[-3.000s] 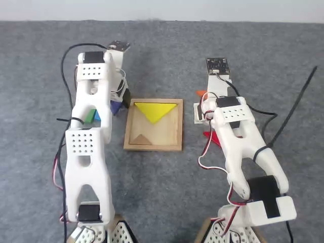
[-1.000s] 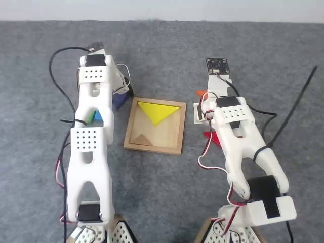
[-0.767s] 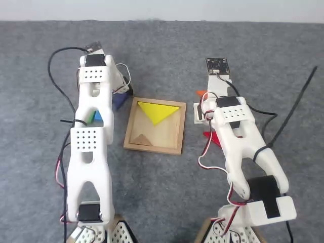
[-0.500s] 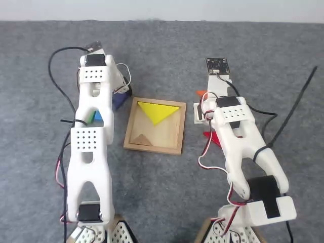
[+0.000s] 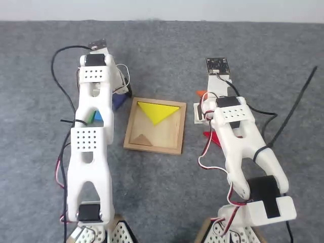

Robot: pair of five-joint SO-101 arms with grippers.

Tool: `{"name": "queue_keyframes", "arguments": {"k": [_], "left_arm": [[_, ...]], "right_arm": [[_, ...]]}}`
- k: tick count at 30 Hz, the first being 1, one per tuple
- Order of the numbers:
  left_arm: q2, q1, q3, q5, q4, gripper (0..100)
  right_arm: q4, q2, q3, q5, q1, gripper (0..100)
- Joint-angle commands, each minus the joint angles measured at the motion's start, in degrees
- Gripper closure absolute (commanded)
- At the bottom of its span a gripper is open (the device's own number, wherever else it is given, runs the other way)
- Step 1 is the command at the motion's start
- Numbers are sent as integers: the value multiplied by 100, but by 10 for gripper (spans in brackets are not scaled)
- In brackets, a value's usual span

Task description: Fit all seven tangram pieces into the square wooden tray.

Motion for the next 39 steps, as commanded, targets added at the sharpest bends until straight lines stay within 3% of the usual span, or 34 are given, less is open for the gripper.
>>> {"name": "queue_keyframes", "arguments": {"k": [1, 14, 20, 34, 39], "left_arm": [[-589, -53, -215, -264, 229, 784], [-738, -44, 180, -431, 229, 843], [-369, -97, 180, -431, 229, 756], [-255, -105, 145, -800, 220, 754], [-246, 105, 145, -1073, 193, 818]], "right_arm": [[-75, -66, -211, 70, -4, 919], [-75, -66, -220, 70, 4, 919], [-66, -66, -220, 70, 4, 919], [-57, -66, -220, 70, -13, 919], [-57, -66, -220, 70, -22, 919]]}}
